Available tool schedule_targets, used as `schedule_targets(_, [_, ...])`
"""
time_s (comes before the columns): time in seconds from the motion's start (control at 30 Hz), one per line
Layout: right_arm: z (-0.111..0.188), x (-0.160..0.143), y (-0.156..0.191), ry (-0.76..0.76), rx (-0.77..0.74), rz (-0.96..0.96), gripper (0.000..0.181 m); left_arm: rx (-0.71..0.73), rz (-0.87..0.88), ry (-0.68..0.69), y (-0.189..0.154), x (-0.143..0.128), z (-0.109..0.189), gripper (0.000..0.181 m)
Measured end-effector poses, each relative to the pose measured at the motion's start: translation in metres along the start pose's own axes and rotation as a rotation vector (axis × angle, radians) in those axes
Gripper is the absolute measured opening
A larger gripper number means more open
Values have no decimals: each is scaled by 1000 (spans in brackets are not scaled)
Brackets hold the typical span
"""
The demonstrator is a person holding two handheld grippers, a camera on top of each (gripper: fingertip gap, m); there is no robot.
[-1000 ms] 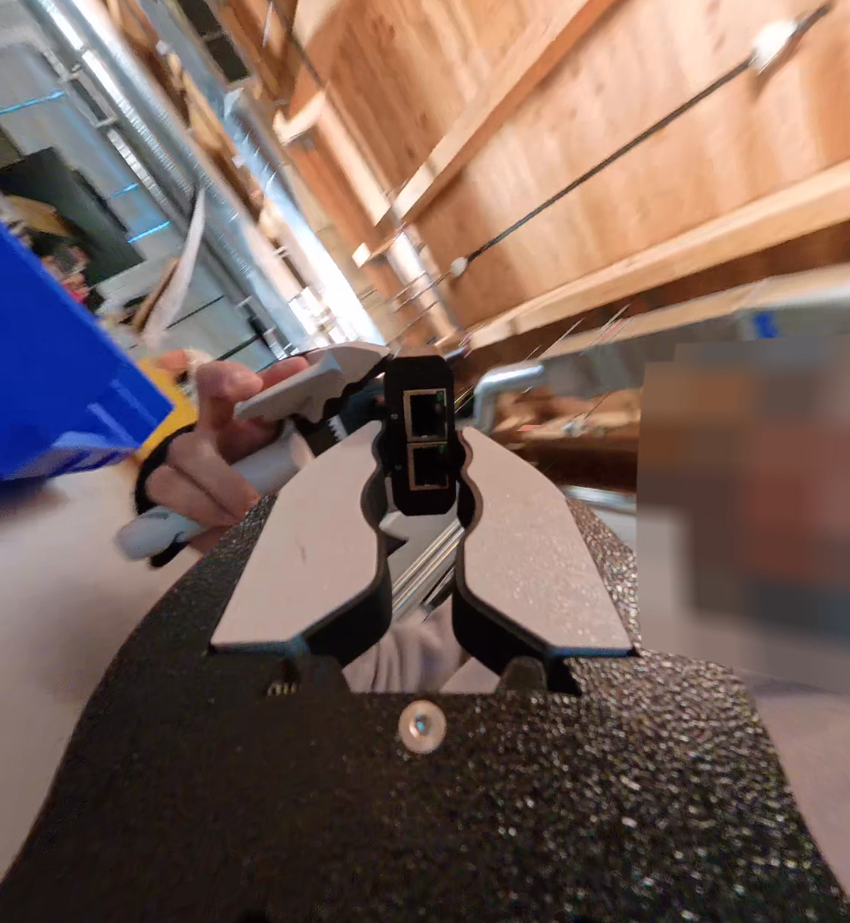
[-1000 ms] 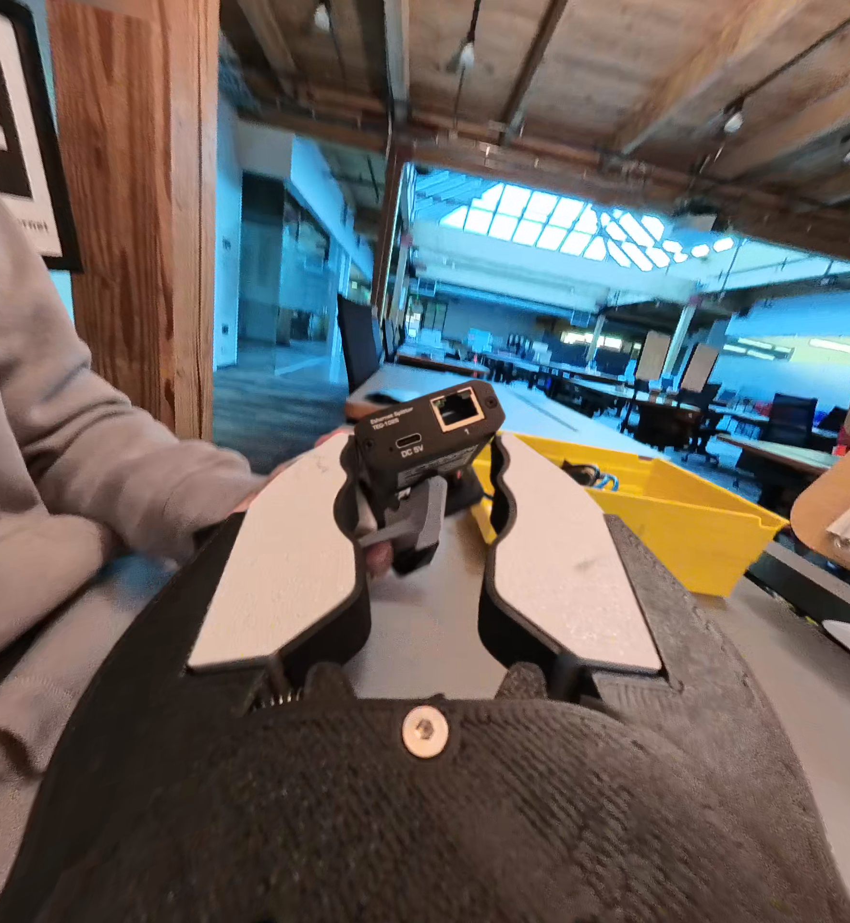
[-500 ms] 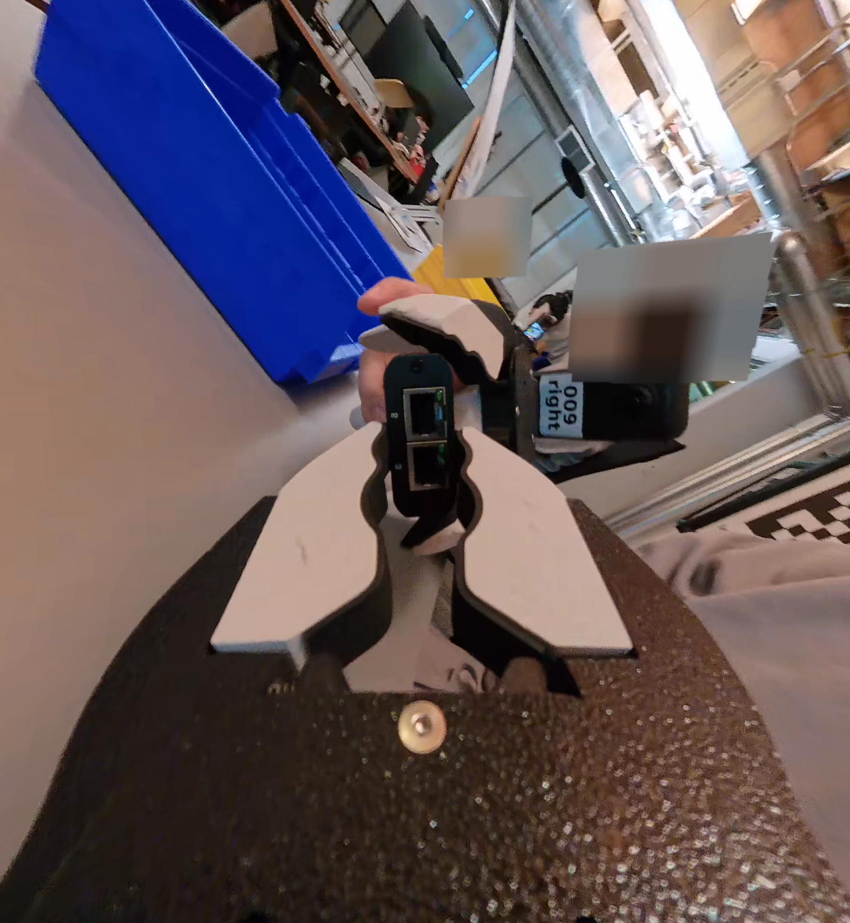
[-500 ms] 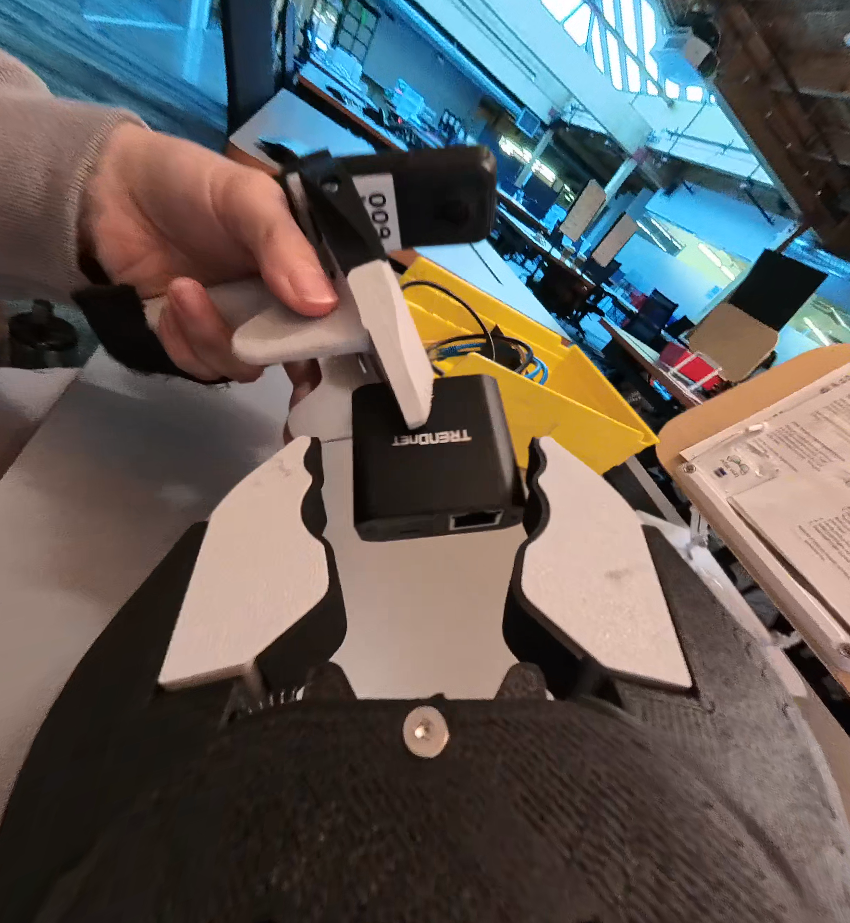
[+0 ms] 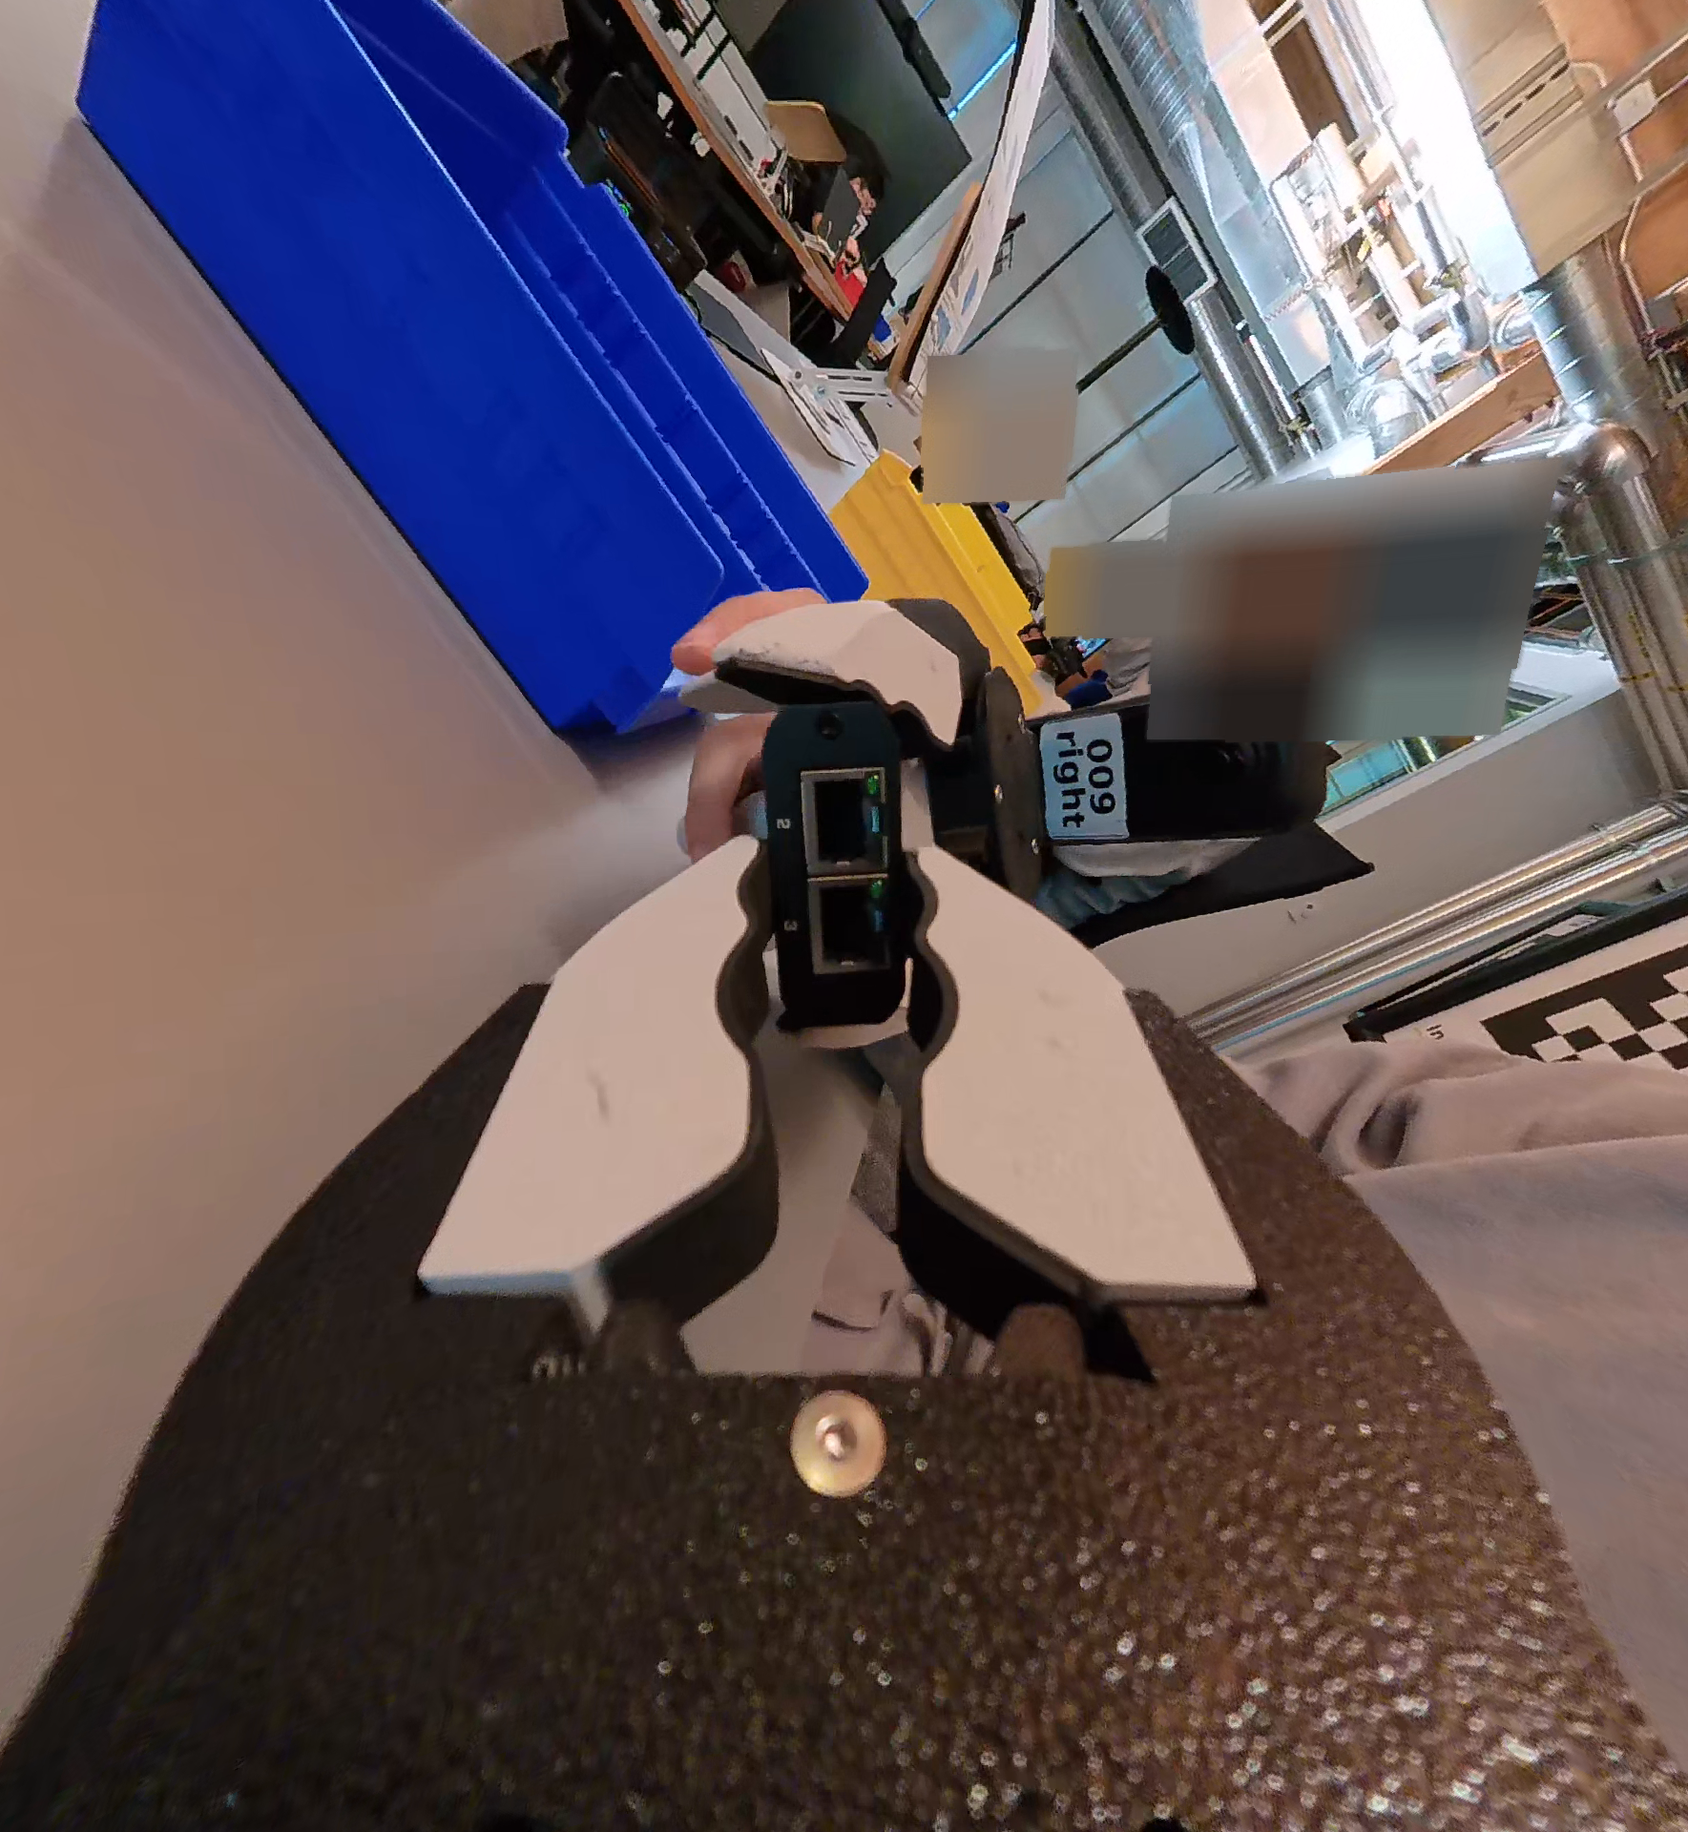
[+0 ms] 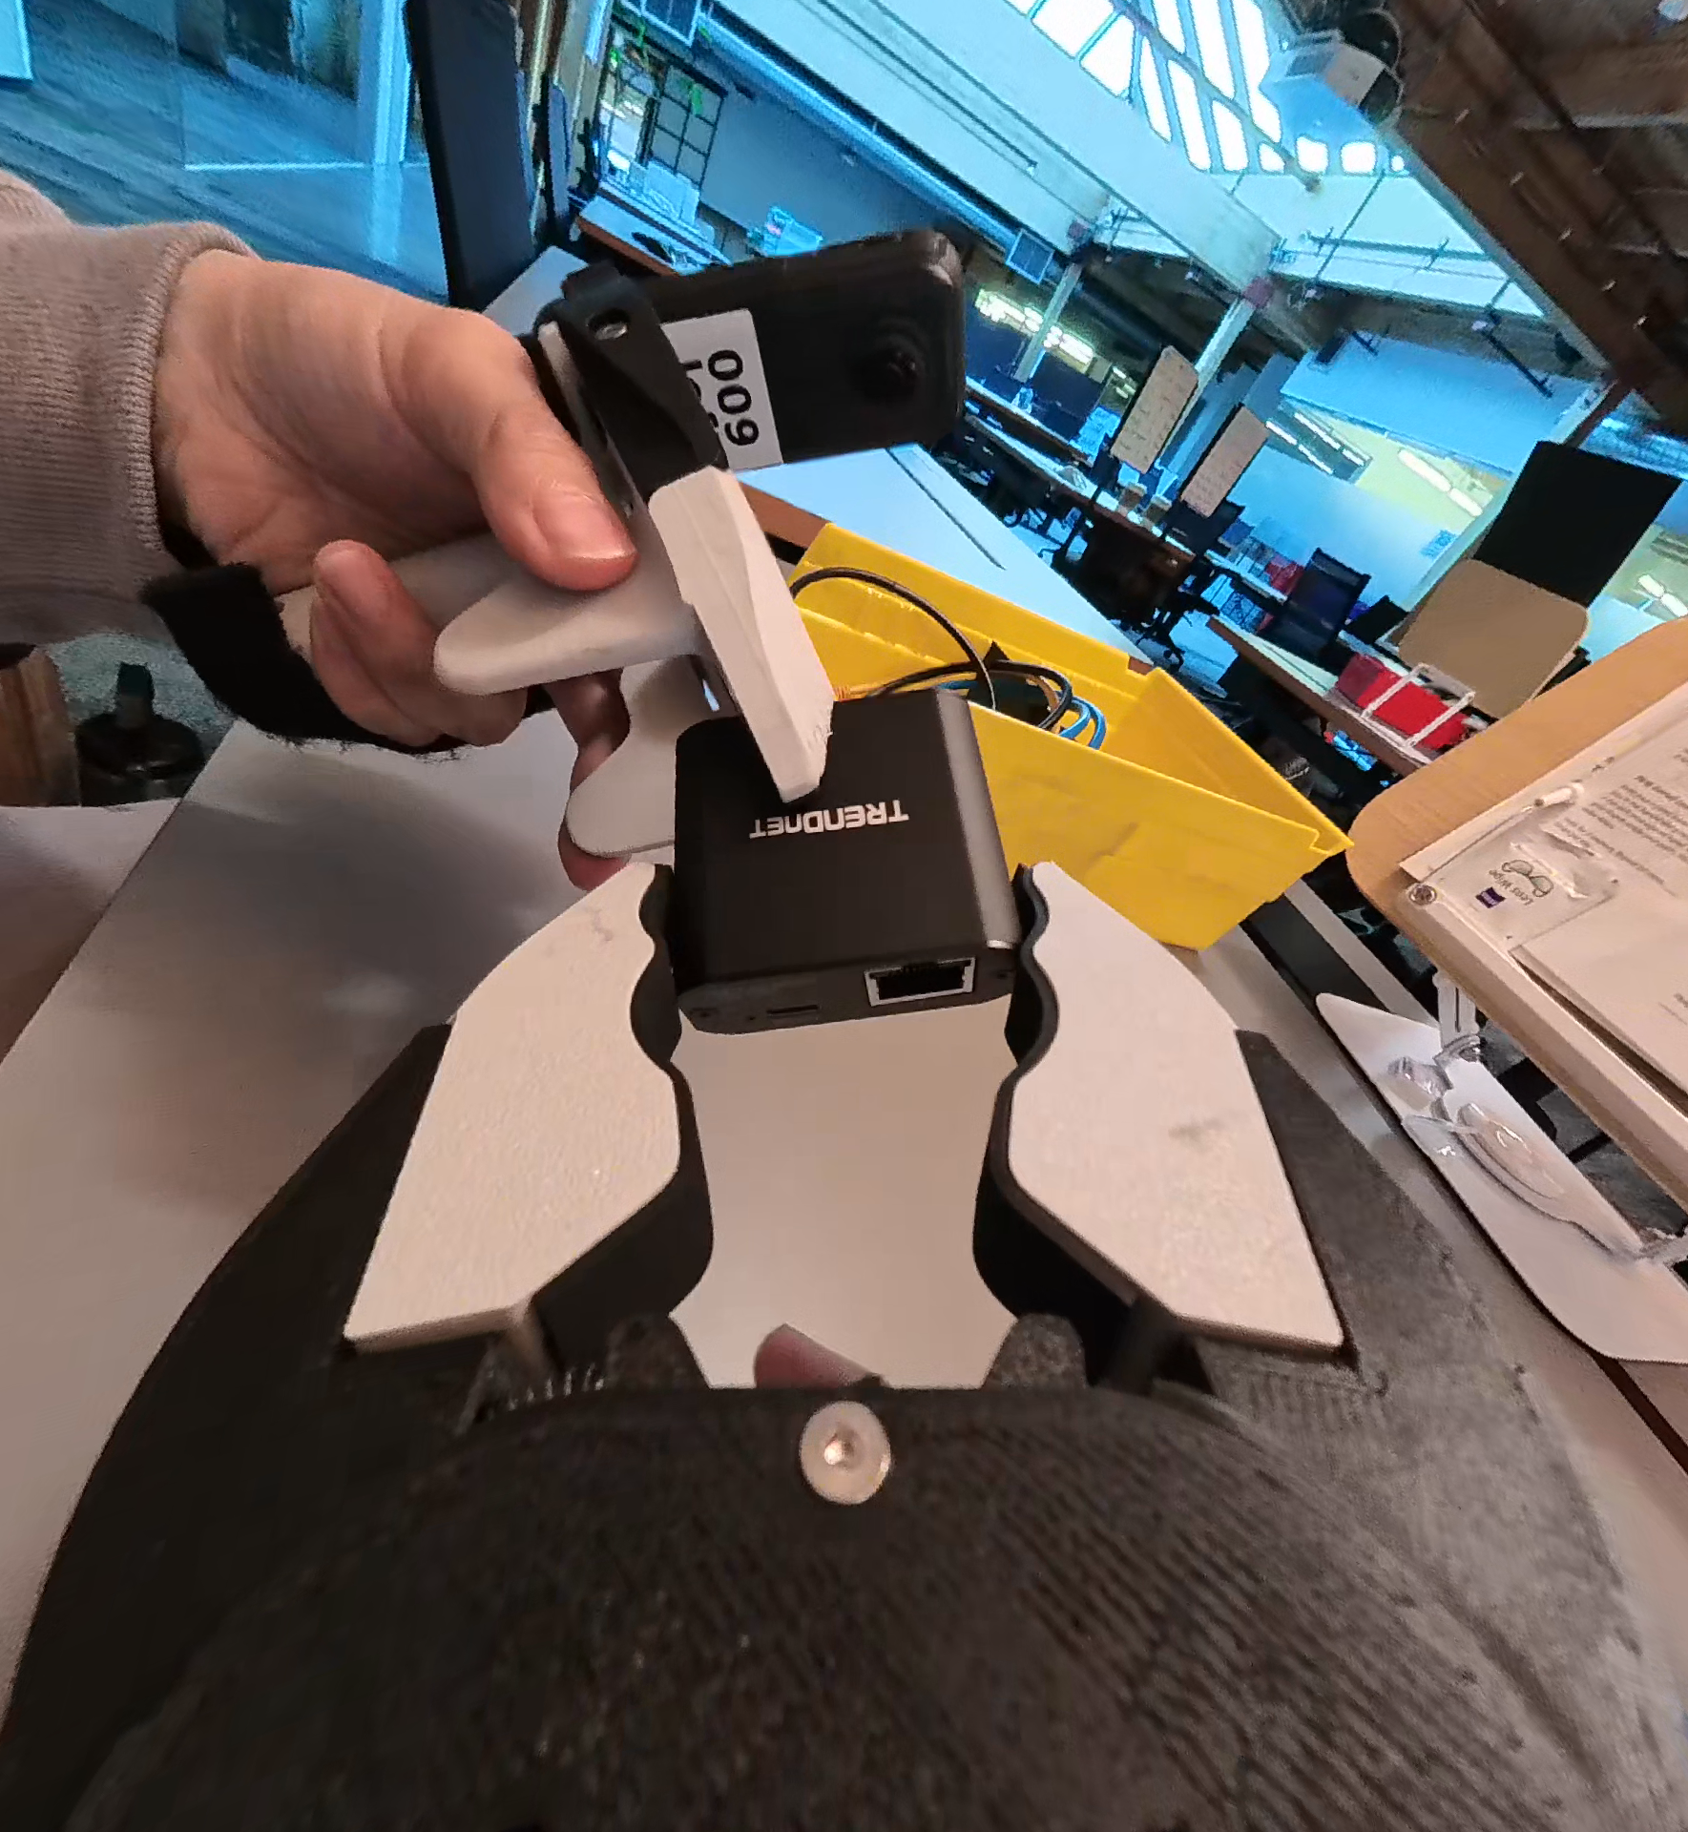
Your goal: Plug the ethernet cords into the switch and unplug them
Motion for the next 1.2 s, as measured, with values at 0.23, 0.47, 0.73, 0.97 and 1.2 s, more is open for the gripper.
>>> schedule_targets(0.23, [-2, 1, 1, -53, -35, -46, 63, -21, 42, -32, 1, 2, 3, 23])
schedule_targets(0.47, [-4, 4, 1, -109, -65, -120, 63, -90, 111, -81, 4, 4, 4, 23])
schedule_targets(0.73, [-5, 6, -4, -50, -94, -133, 63, -8, -93, -87, 5, 13, 12, 32])
schedule_targets(0.97, [13, 9, -26, -72, -166, -169, 63, 929, -608, -83, 25, 61, 119, 35])
schedule_targets(1.2, [24, 13, -36, -109, -177, -184, 64, 1084, -247, 339, 100, 109, 141, 46])
Point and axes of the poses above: each gripper's, where its closed fingertips meet, z back along the fingers, x out of its top, y = z × x across the jaws, the point moved 7 cm from there along z, back along the fingers, and after that the axes turned 4 degrees about -x, right-handed, at the moved point
